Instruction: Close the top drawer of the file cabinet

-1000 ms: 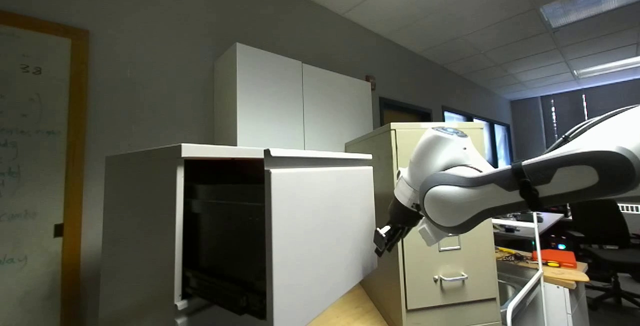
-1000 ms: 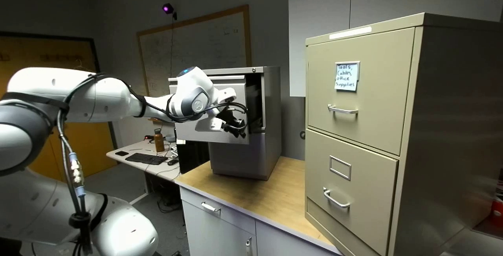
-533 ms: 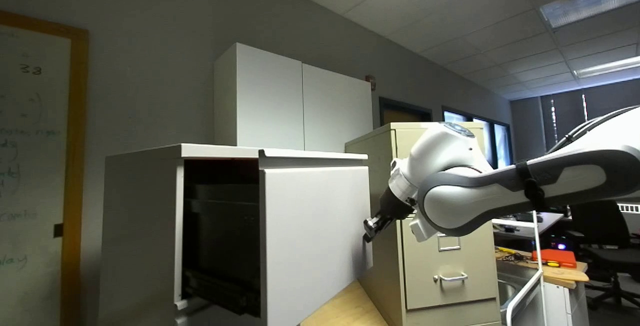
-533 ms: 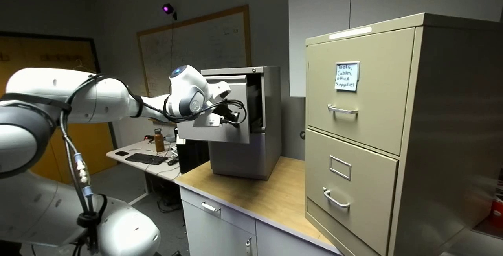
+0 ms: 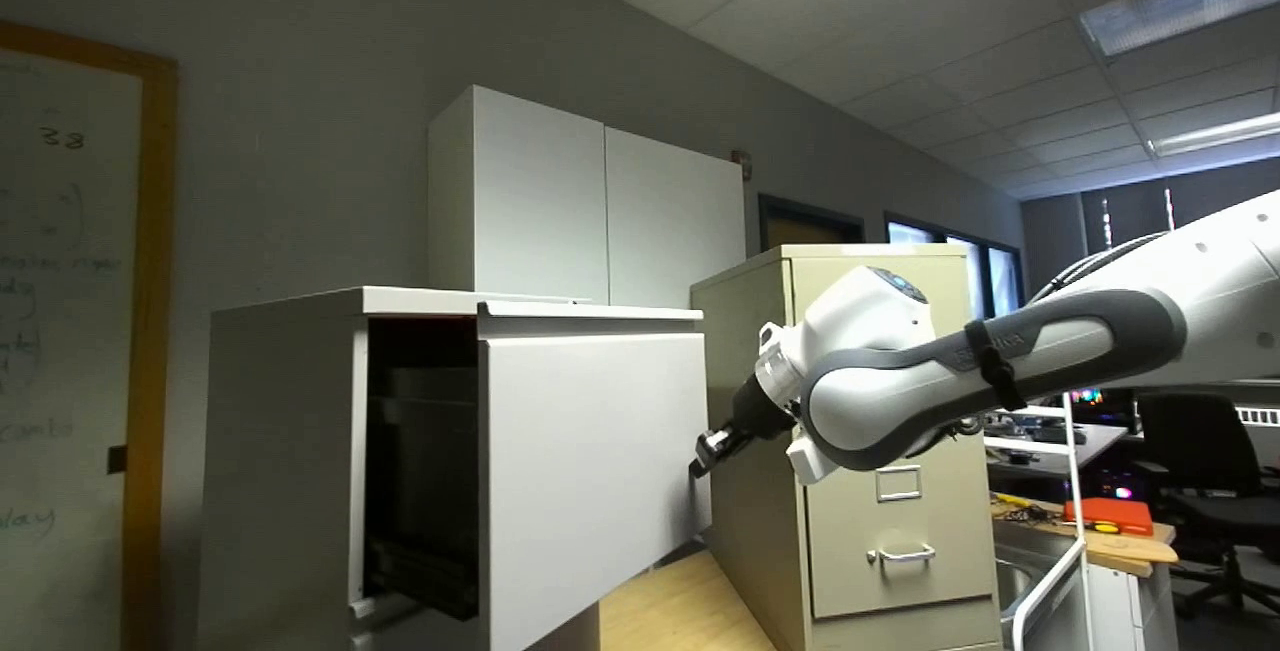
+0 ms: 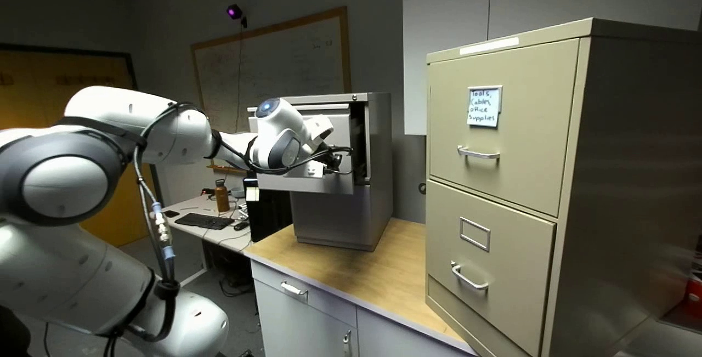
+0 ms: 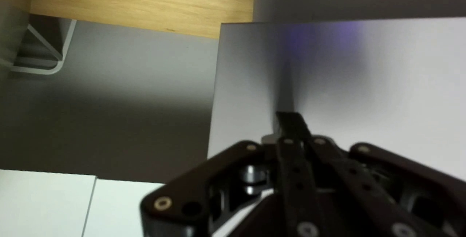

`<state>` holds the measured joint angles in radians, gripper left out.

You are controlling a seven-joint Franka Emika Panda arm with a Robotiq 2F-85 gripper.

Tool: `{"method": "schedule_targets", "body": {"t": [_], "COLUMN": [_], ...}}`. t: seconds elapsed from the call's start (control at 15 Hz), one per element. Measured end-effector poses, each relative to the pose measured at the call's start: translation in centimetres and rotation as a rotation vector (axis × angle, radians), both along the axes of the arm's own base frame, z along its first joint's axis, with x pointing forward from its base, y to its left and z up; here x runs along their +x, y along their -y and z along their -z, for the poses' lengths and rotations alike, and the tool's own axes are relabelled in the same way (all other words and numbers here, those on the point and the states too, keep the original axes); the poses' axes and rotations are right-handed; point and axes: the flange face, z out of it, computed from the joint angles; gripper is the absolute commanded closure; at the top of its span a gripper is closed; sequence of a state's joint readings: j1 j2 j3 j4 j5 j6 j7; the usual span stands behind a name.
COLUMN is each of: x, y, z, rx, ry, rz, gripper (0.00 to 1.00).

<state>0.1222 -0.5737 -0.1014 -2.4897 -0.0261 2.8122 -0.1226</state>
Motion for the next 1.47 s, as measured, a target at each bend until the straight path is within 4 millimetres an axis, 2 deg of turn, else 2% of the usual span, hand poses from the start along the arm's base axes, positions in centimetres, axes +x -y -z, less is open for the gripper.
{"method": "schedule_targets", "body": {"t": [0.33, 1.0, 1.47], "x": [4.1, 13.3, 19.3], "y": [-1.5, -7.2, -8.8], "z": [-1.2, -5.2, -6.1], "rx": [0.045, 0.107, 0.103], "ry": [0.009, -0.01, -0.055], "rz": [-0.069, -0.191, -0.198], "gripper": [0.99, 1.0, 1.0]}}
